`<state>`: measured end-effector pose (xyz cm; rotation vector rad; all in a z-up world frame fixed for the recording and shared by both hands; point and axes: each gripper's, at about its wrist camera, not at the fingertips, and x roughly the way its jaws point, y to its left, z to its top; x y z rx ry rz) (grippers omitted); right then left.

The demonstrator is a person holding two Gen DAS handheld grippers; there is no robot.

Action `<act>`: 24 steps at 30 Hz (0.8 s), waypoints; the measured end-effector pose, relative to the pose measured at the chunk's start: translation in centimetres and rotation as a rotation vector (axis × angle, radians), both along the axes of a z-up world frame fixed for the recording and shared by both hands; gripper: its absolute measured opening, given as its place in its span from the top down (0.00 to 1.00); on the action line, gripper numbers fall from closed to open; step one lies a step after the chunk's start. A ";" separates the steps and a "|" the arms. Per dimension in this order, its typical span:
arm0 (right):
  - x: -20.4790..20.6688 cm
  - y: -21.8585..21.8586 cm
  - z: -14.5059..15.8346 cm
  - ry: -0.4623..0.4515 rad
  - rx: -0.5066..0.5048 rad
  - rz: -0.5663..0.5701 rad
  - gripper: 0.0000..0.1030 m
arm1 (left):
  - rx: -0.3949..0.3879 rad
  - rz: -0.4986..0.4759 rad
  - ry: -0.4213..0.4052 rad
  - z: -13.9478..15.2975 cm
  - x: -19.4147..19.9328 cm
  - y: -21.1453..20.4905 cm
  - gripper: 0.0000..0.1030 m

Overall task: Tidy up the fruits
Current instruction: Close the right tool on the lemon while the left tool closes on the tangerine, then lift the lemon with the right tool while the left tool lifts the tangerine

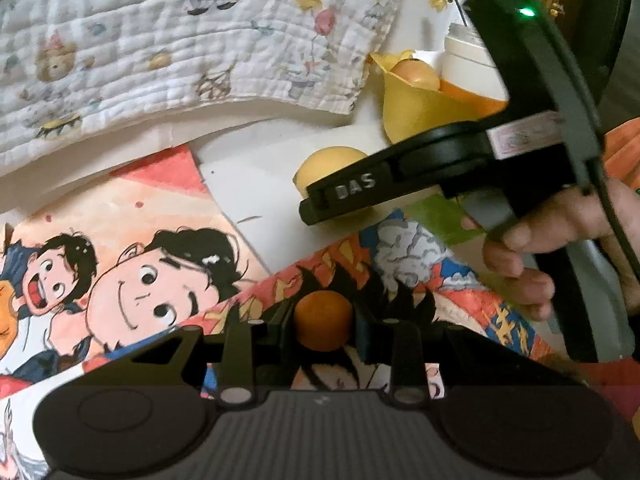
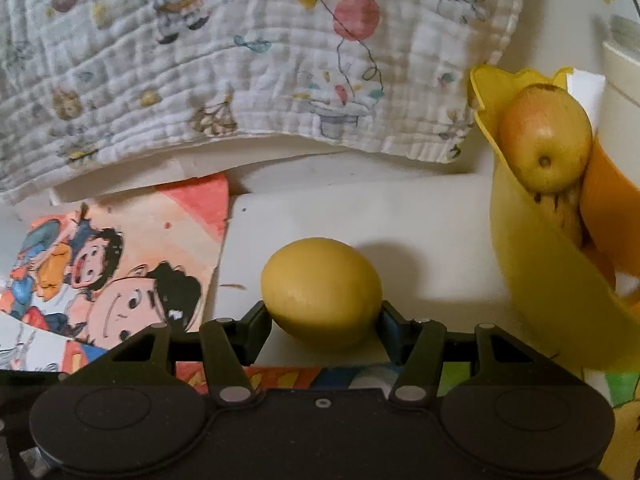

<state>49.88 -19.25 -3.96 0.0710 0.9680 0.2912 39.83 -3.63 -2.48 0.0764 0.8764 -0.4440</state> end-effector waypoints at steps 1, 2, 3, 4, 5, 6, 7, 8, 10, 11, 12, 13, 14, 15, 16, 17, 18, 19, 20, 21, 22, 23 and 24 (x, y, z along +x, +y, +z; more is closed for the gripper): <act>-0.2 -0.1 0.0 -0.004 0.008 0.003 0.43 | 0.003 0.001 0.000 0.0 -0.1 0.0 0.67; -0.6 -0.2 0.0 -0.008 0.017 0.003 0.44 | 0.005 0.004 0.000 0.0 -0.3 0.1 0.67; -0.9 -0.3 0.1 -0.013 0.026 0.004 0.44 | 0.006 0.007 0.000 0.1 -0.5 0.2 0.67; -1.3 -0.4 0.2 -0.018 0.033 0.006 0.44 | 0.006 0.010 0.001 0.2 -0.8 0.4 0.67; -1.7 -0.5 0.3 -0.026 0.043 0.007 0.44 | 0.005 0.013 0.001 0.3 -1.0 0.4 0.67; -2.2 -0.6 0.5 -0.035 0.054 0.009 0.45 | 0.006 0.016 0.000 0.4 -1.2 0.5 0.67; -2.6 -0.8 0.7 -0.042 0.062 0.013 0.46 | 0.008 0.019 -0.002 0.5 -1.4 0.6 0.67; -3.2 -1.0 1.0 -0.054 0.071 0.018 0.48 | 0.008 0.022 -0.002 0.5 -1.6 0.7 0.67; -4.3 -1.4 1.8 -0.090 0.083 0.028 0.88 | 0.003 0.029 0.001 0.8 -2.2 1.0 0.67; -4.9 -1.7 2.4 -0.098 0.089 0.030 1.00 | -0.002 0.032 0.002 0.9 -2.5 1.1 0.67; -5.5 -2.0 3.0 -0.110 0.092 0.016 0.97 | -0.005 0.034 0.001 1.1 -2.8 1.1 0.67; -6.0 -2.2 3.4 -0.117 0.092 0.017 0.96 | -0.005 0.036 -0.001 1.2 -3.1 1.1 0.67; -6.4 -2.2 3.5 -0.111 0.078 0.036 0.95 | 0.000 0.037 -0.005 1.3 -3.4 1.1 0.67; -6.5 -2.1 3.3 -0.089 0.060 0.050 0.90 | 0.004 0.038 -0.007 1.4 -3.7 1.0 0.67; -6.5 -2.2 3.0 -0.078 0.059 0.041 0.81 | 0.005 0.041 -0.006 1.5 -3.8 1.0 0.67; -6.5 -2.2 2.8 -0.072 0.070 0.028 0.78 | 0.004 0.045 -0.003 1.5 -4.0 1.1 0.67; -6.3 -2.3 2.5 -0.067 0.084 0.021 0.67 | 0.005 0.048 -0.004 1.5 -4.0 1.1 0.67; -6.2 -2.5 2.4 -0.064 0.103 0.008 0.57 | 0.012 0.054 -0.008 1.5 -4.0 1.2 0.67; -6.0 -2.6 2.2 -0.067 0.122 -0.016 0.54 | 0.017 0.061 -0.011 1.5 -3.9 1.4 0.67; -5.6 -2.5 2.1 -0.077 0.137 -0.037 0.46 | 0.017 0.067 -0.010 1.5 -3.7 1.5 0.67; -5.2 -2.5 2.0 -0.087 0.140 -0.057 0.35 | 0.015 0.072 -0.007 1.4 -3.4 1.7 0.67; -4.7 -2.4 1.9 -0.097 0.139 -0.074 0.30 | 0.013 0.077 -0.004 1.4 -3.0 1.9 0.67; -4.1 -2.2 1.7 -0.106 0.132 -0.088 0.25 | 0.009 0.081 -0.005 1.3 -2.7 2.0 0.67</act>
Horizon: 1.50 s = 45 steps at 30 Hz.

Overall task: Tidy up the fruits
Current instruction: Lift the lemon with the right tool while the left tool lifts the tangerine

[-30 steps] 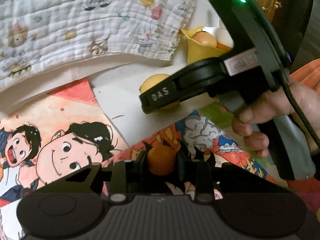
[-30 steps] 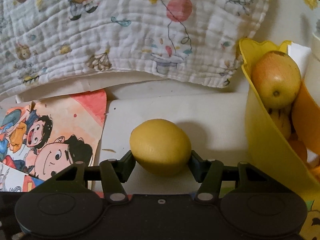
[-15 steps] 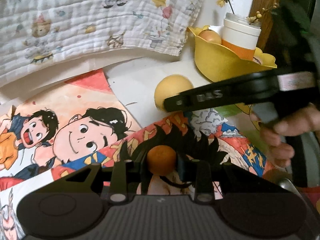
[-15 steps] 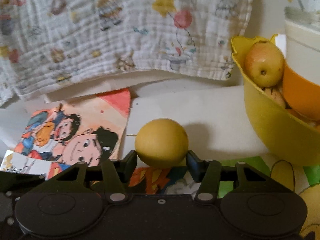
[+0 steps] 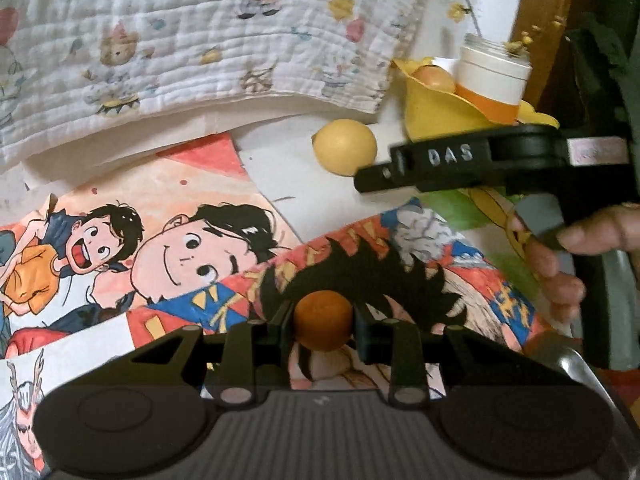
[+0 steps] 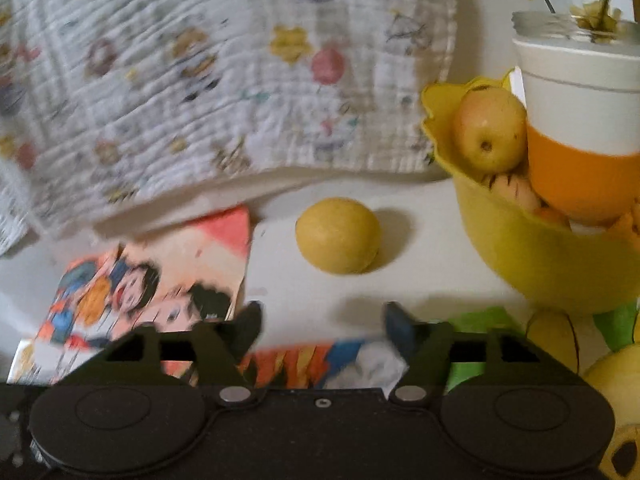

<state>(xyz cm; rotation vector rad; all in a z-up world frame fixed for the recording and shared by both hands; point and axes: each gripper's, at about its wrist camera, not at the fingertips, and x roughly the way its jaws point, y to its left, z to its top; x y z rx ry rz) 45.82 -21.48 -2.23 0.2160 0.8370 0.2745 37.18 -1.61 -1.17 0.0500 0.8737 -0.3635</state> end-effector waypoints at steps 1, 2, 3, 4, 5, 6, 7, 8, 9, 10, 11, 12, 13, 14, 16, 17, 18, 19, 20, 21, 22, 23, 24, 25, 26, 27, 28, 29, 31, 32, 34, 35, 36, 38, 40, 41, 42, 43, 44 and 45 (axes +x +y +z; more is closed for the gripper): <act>0.6 0.1 -0.2 -0.003 -0.009 -0.015 0.25 | -0.003 0.004 -0.001 -0.1 0.4 0.1 0.67; 1.2 0.3 -0.4 -0.003 -0.013 -0.028 0.25 | -0.006 0.006 -0.001 -0.1 0.8 0.2 0.67; 1.8 0.4 -0.7 0.001 -0.011 -0.037 0.24 | -0.006 0.008 -0.003 -0.2 1.1 0.3 0.67; 2.6 0.6 -1.0 0.003 -0.006 -0.049 0.23 | -0.006 0.008 -0.008 -0.2 1.5 0.4 0.67; 3.1 0.8 -1.2 0.000 -0.008 -0.058 0.22 | -0.007 0.009 -0.013 -0.3 1.9 0.5 0.67; 3.7 1.0 -1.4 -0.007 -0.014 -0.069 0.20 | -0.021 0.017 0.003 -0.5 2.4 0.7 0.67; 4.3 1.1 -1.6 -0.010 -0.020 -0.076 0.19 | -0.055 0.022 0.022 -0.7 3.0 1.1 0.67; 5.0 1.3 -1.8 -0.011 -0.025 -0.085 0.19 | -0.078 0.027 0.033 -0.8 3.5 1.4 0.67; 5.6 1.5 -2.0 -0.008 -0.024 -0.095 0.19 | -0.083 0.034 0.030 -0.8 3.8 1.7 0.67; 6.1 1.5 -2.2 -0.002 -0.019 -0.099 0.19 | -0.082 0.038 0.023 -0.9 4.0 1.8 0.67; 6.7 1.7 -2.5 0.008 -0.012 -0.102 0.19 | -0.080 0.038 0.018 -1.0 4.2 1.9 0.67; 7.1 1.8 -2.8 0.014 -0.014 -0.105 0.19 | -0.077 0.039 0.020 -1.1 4.4 2.0 0.67; 7.4 2.0 -3.0 0.016 -0.022 -0.106 0.19 | -0.073 0.040 0.025 -1.3 4.6 2.0 0.67; 7.6 2.3 -3.1 0.003 -0.036 -0.098 0.19 | -0.067 0.042 0.030 -1.5 4.7 2.1 0.67; 7.8 2.8 -3.3 -0.010 -0.065 -0.089 0.19 | -0.062 0.040 0.020 -1.5 4.9 2.1 0.67; 7.9 3.0 -3.4 -0.015 -0.077 -0.087 0.19 | -0.062 0.038 0.018 -1.6 4.9 2.1 0.67; 7.8 3.2 -3.5 -0.019 -0.094 -0.080 0.19 | -0.064 0.037 0.017 -1.6 4.9 2.1 0.67; 7.8 3.5 -3.6 -0.024 -0.111 -0.072 0.22 | -0.063 0.035 0.014 -1.6 4.9 2.2 0.67; 7.7 3.7 -3.7 -0.034 -0.133 -0.065 0.23 | -0.061 0.032 0.011 -1.6 5.0 2.2 0.67; 7.4 3.7 -3.8 -0.043 -0.137 -0.061 0.26 | -0.060 0.030 0.009 -1.7 4.9 2.2 0.67; 7.3 3.7 -3.8 -0.048 -0.136 -0.061 0.29 | -0.063 0.031 0.010 -1.7 5.1 2.2 0.67; 7.1 3.8 -3.9 -0.054 -0.146 -0.056 0.31 | -0.066 0.033 0.011 -1.7 5.1 2.3 0.67; 7.0 4.0 -4.0 -0.059 -0.159 -0.049 0.35 | -0.067 0.033 0.011 -1.8 5.2 2.2 0.67; 6.9 4.2 -4.1 -0.066 -0.175 -0.043 0.38 | -0.065 0.034 0.011 -1.8 5.2 2.2 0.67; 6.8 4.3 -4.2 -0.070 -0.183 -0.041 0.38 | -0.062 0.033 0.010 -1.8 5.2 2.2 0.67; 6.8 4.4 -4.3 -0.072 -0.188 -0.037 0.38 | -0.061 0.034 0.009 -1.7 5.1 2.3 0.67; 6.8 4.5 -4.3 -0.073 -0.189 -0.036 0.38 | -0.059 0.035 0.009 -1.7 5.1 2.3 0.67; 6.8 4.5 -4.4 -0.072 -0.187 -0.036 0.39 | -0.058 0.038 0.009 -1.7 5.1 2.2 0.67; 6.8 4.5 -4.4 -0.070 -0.180 -0.037 0.39 | -0.056 0.043 0.009 -1.7 5.2 2.2 0.67; 6.8 4.4 -4.4 -0.067 -0.173 -0.038 0.39 | -0.054 0.045 0.008 -1.6 5.1 2.1 0.67; 6.5 4.2 -4.4 -0.068 -0.167 -0.034 0.39 | -0.048 0.044 0.005 -1.4 5.0 2.0 0.67; 6.2 4.0 -4.3 -0.070 -0.160 -0.031 0.39 | -0.045 0.043 0.001 -1.3 4.8 1.9 0.67; 5.8 3.8 -4.2 -0.071 -0.154 -0.026 0.39 | -0.041 0.040 -0.003 -1.1 4.6 1.8 0.67; 4.9 3.1 -3.6 -0.070 -0.145 -0.018 0.39 | -0.034 0.036 -0.012 -0.8 4.2 1.6 0.67; 4.1 2.7 -3.3 -0.070 -0.132 -0.010 0.39 | -0.028 0.035 -0.019 -0.5 3.7 1.5 0.67; 3.7 2.5 -3.1 -0.073 -0.123 -0.006 0.39 | -0.025 0.034 -0.023 -0.3 3.4 1.4 0.67; 3.3 2.3 -2.8 -0.075 -0.115 0.000 0.39 | -0.024 0.034 -0.026 -0.1 3.1 1.4 0.67; 2.9 2.2 -2.5 -0.076 -0.108 0.007 0.39 | -0.021 0.034 -0.029 0.1 2.9 1.3 0.67; 2.4 2.0 -2.1 -0.077 -0.104 0.015 0.39 | -0.017 0.034 -0.032 0.4 2.7 1.3 0.67; 1.9 1.9 -1.8 -0.079 -0.098 0.023 0.39 | -0.014 0.034 -0.036 0.6 2.4 1.2 0.67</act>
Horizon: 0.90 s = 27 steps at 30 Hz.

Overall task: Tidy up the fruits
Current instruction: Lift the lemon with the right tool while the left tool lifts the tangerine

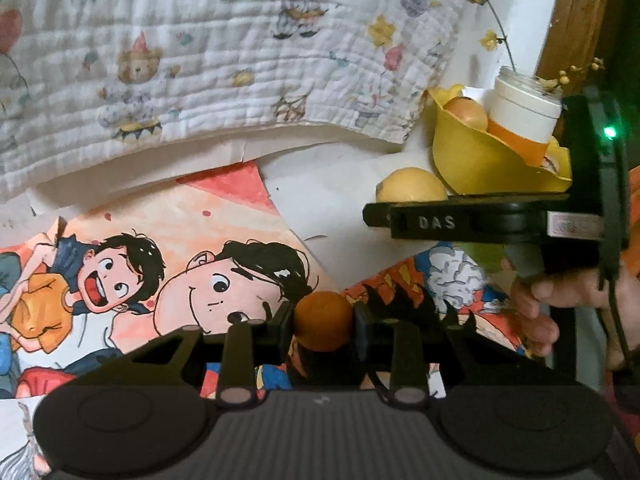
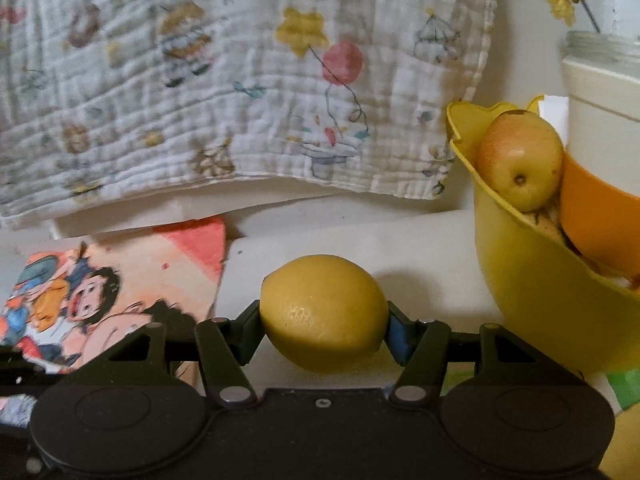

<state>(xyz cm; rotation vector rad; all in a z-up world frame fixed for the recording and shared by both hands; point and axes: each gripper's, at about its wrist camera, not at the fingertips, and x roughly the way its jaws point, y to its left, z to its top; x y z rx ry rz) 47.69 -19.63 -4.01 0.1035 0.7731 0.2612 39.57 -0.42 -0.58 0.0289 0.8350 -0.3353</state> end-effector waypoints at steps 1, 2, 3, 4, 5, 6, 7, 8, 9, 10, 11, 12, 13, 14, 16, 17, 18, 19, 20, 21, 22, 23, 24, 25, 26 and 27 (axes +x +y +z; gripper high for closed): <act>-0.7 -0.2 0.5 -0.004 0.007 0.008 0.39 | 0.004 0.001 -0.005 0.3 -0.4 -0.1 0.67; -1.2 -0.4 0.8 -0.009 0.015 0.014 0.39 | 0.006 0.001 -0.009 0.5 -0.7 -0.2 0.67; -1.6 -0.5 1.2 -0.013 0.025 0.020 0.39 | 0.008 0.002 -0.013 0.8 -1.0 -0.3 0.67; -2.3 -0.8 1.6 -0.019 0.040 0.026 0.39 | 0.009 0.002 -0.017 1.1 -1.5 -0.4 0.67; -2.8 -1.0 2.0 -0.023 0.051 0.030 0.39 | 0.011 0.000 -0.022 1.4 -2.0 -0.6 0.67; -3.5 -1.3 2.4 -0.026 0.063 0.036 0.39 | 0.011 -0.002 -0.026 1.6 -2.4 -0.7 0.67; -4.0 -1.6 2.8 -0.029 0.071 0.041 0.39 | 0.010 -0.005 -0.030 1.9 -2.9 -0.8 0.67; -4.8 -1.9 3.2 -0.035 0.077 0.049 0.39 | 0.010 -0.008 -0.034 2.1 -3.5 -1.0 0.67; -5.6 -2.2 3.6 -0.042 0.082 0.057 0.39 | 0.010 -0.013 -0.038 2.4 -4.0 -1.2 0.67; -6.4 -2.6 4.0 -0.047 0.086 0.064 0.39 | 0.008 -0.019 -0.044 2.6 -4.5 -1.4 0.67; -7.2 -3.0 4.3 -0.051 0.091 0.069 0.39 | 0.005 -0.024 -0.048 2.7 -5.0 -1.6 0.67; -8.1 -3.6 4.6 -0.055 0.096 0.074 0.39 | 0.002 -0.030 -0.050 2.9 -5.5 -1.8 0.67; -8.7 -3.9 4.8 -0.056 0.099 0.077 0.39 | -0.001 -0.036 -0.052 3.0 -6.0 -2.0 0.67; -9.5 -4.3 5.1 -0.057 0.102 0.080 0.39 | -0.005 -0.041 -0.052 3.1 -6.4 -2.2 0.67; -11.0 -5.1 5.5 -0.056 0.106 0.090 0.39 | -0.011 -0.054 -0.053 3.2 -7.5 -2.7 0.67; -11.7 -5.3 5.5 -0.056 0.106 0.100 0.39 | -0.013 -0.060 -0.053 3.2 -7.9 -2.9 0.67; -12.6 -5.6 5.7 -0.056 0.107 0.114 0.39 | -0.014 -0.065 -0.052 3.2 -8.4 -3.1 0.67; -13.3 -5.8 5.7 -0.057 0.108 0.129 0.39 | -0.017 -0.070 -0.050 3.1 -8.9 -3.4 0.67; -14.1 -6.1 5.8 -0.057 0.109 0.143 0.39 | -0.017 -0.077 -0.047 3.1 -9.3 -3.6 0.67; -15.1 -6.4 5.9 -0.059 0.109 0.156 0.39 | -0.017 -0.084 -0.046 3.1 -9.8 -3.8 0.67; -15.9 -6.7 5.9 -0.060 0.108 0.165 0.39 | -0.014 -0.090 -0.045 3.1 -10.2 -4.0 0.67; -16.7 -6.9 5.9 -0.060 0.105 0.177 0.39 | -0.011 -0.097 -0.046 3.0 -10.7 -4.2 0.67; -17.6 -7.2 5.9 -0.061 0.101 0.190 0.39 | -0.009 -0.105 -0.047 3.0 -11.1 -4.5 0.67; -18.5 -7.3 5.9 -0.063 0.095 0.203 0.39 | -0.009 -0.112 -0.046 2.9 -11.5 -4.7 0.67; -19.3 -7.4 5.9 -0.066 0.086 0.216 0.39 | -0.010 -0.121 -0.046 2.9 -11.9 -5.0 0.67; -20.3 -7.5 5.9 -0.070 0.077 0.232 0.39 | -0.010 -0.128 -0.046 2.9 -12.2 -5.2 0.67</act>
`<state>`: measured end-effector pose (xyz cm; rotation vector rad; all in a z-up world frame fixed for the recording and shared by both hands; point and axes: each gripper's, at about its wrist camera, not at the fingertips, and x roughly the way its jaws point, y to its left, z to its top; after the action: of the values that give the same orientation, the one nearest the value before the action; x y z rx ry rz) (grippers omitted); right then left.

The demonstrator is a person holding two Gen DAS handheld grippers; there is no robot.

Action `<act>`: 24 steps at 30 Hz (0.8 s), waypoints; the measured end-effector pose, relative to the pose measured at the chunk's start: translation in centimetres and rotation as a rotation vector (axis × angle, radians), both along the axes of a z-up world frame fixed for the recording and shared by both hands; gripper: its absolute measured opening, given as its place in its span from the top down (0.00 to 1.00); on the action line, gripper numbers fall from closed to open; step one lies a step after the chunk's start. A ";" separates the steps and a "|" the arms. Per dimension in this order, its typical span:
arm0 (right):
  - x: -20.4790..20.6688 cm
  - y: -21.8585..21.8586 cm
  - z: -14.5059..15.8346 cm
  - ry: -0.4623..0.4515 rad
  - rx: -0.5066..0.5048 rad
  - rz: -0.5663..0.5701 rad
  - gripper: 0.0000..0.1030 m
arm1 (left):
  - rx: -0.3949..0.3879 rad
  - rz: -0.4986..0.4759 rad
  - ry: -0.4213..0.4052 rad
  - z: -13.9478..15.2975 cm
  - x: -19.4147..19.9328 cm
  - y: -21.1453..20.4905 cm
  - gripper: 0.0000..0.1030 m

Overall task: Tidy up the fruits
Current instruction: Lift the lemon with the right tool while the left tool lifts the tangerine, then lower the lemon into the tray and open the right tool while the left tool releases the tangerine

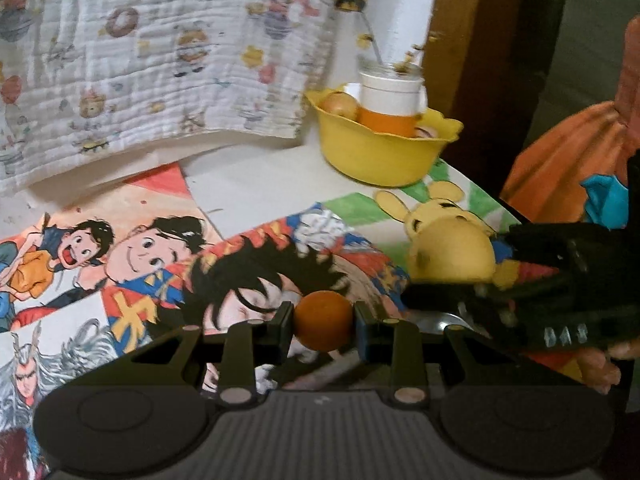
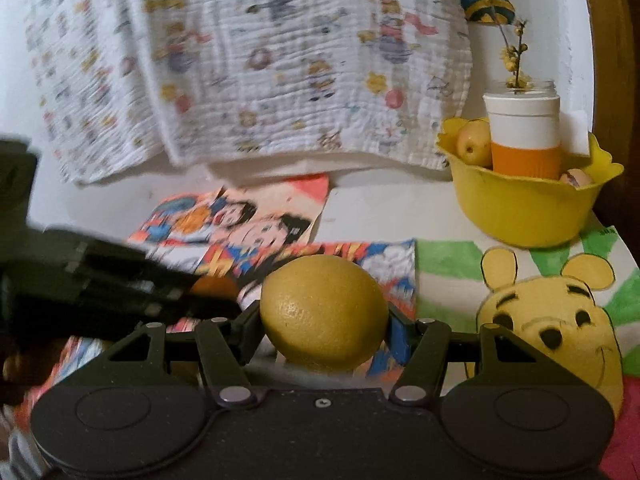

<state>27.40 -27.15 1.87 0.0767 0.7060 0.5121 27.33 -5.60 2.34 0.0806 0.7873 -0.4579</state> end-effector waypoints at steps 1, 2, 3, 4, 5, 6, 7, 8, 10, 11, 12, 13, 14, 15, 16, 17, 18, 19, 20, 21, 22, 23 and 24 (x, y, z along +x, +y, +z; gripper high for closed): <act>-0.9 -0.1 0.0 -0.003 -0.006 0.013 0.39 | 0.001 -0.008 -0.001 0.0 -0.3 -0.2 0.67; -1.7 -0.3 -0.1 -0.004 -0.009 0.026 0.39 | 0.002 -0.014 -0.002 0.0 -0.6 -0.5 0.67; -2.7 -0.4 -0.1 -0.007 -0.010 0.039 0.39 | 0.003 -0.020 -0.002 0.0 -0.8 -0.7 0.67; -3.5 -0.5 -0.2 -0.009 -0.008 0.048 0.39 | 0.003 -0.024 -0.003 0.0 -1.1 -0.9 0.67; -4.5 -0.7 -0.4 -0.006 -0.003 0.057 0.39 | 0.002 -0.026 -0.003 0.0 -1.3 -1.2 0.67; -5.3 -0.8 -0.5 0.001 0.000 0.065 0.39 | 0.002 -0.030 -0.003 0.0 -1.5 -1.3 0.67; -6.0 -0.9 -0.6 0.006 -0.001 0.075 0.39 | 0.000 -0.032 -0.003 0.0 -1.6 -1.5 0.67; -6.7 -0.9 -0.8 0.008 -0.007 0.085 0.39 | -0.001 -0.033 -0.002 0.0 -1.8 -1.7 0.67; -8.3 -0.9 -1.1 0.003 -0.029 0.107 0.39 | -0.005 -0.037 0.004 -0.1 -1.9 -1.9 0.67; -8.9 -0.9 -1.3 -0.001 -0.041 0.116 0.39 | -0.007 -0.041 0.006 -0.2 -2.0 -2.1 0.67; -9.5 -0.8 -1.4 -0.004 -0.052 0.124 0.39 | -0.008 -0.045 0.007 -0.3 -2.1 -2.3 0.67; -10.0 -0.8 -1.6 -0.006 -0.062 0.132 0.39 | -0.008 -0.051 0.008 -0.3 -2.2 -2.5 0.67; -10.5 -0.7 -1.7 -0.011 -0.076 0.141 0.39 | -0.007 -0.057 0.009 -0.4 -2.3 -2.8 0.67; -10.9 -0.6 -1.8 -0.015 -0.087 0.148 0.39 | -0.004 -0.065 0.012 -0.5 -2.3 -3.1 0.67; -11.1 -0.5 -1.8 -0.019 -0.094 0.154 0.39 | -0.001 -0.071 0.014 -0.6 -2.4 -3.4 0.67; -11.4 -0.4 -1.9 -0.024 -0.101 0.160 0.39 | 0.002 -0.080 0.016 -0.8 -2.5 -3.7 0.67; -11.6 -0.3 -2.1 -0.026 -0.106 0.163 0.39 | 0.007 -0.087 0.019 -0.9 -2.6 -3.9 0.67; -11.7 -0.4 -2.2 -0.025 -0.107 0.165 0.39 | 0.012 -0.094 0.023 -1.0 -2.6 -4.2 0.67; -11.9 -0.3 -2.3 -0.024 -0.108 0.167 0.39 | 0.016 -0.101 0.026 -1.2 -2.7 -4.5 0.67; -12.0 -0.3 -2.5 -0.025 -0.112 0.169 0.39 | 0.020 -0.106 0.029 -1.3 -2.7 -4.7 0.67; -12.1 -0.4 -2.6 -0.025 -0.116 0.168 0.39 | 0.024 -0.111 0.031 -1.4 -2.7 -5.0 0.67; -12.2 -0.4 -2.8 -0.027 -0.121 0.168 0.39 | 0.028 -0.115 0.035 -1.6 -2.7 -5.2 0.67; -12.2 -0.4 -2.9 -0.028 -0.124 0.168 0.39 | 0.031 -0.119 0.039 -1.7 -2.6 -5.5 0.67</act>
<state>15.22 -27.59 -1.01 -0.1062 0.7190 0.6276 24.70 -11.09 0.61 0.1486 0.8307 -0.5611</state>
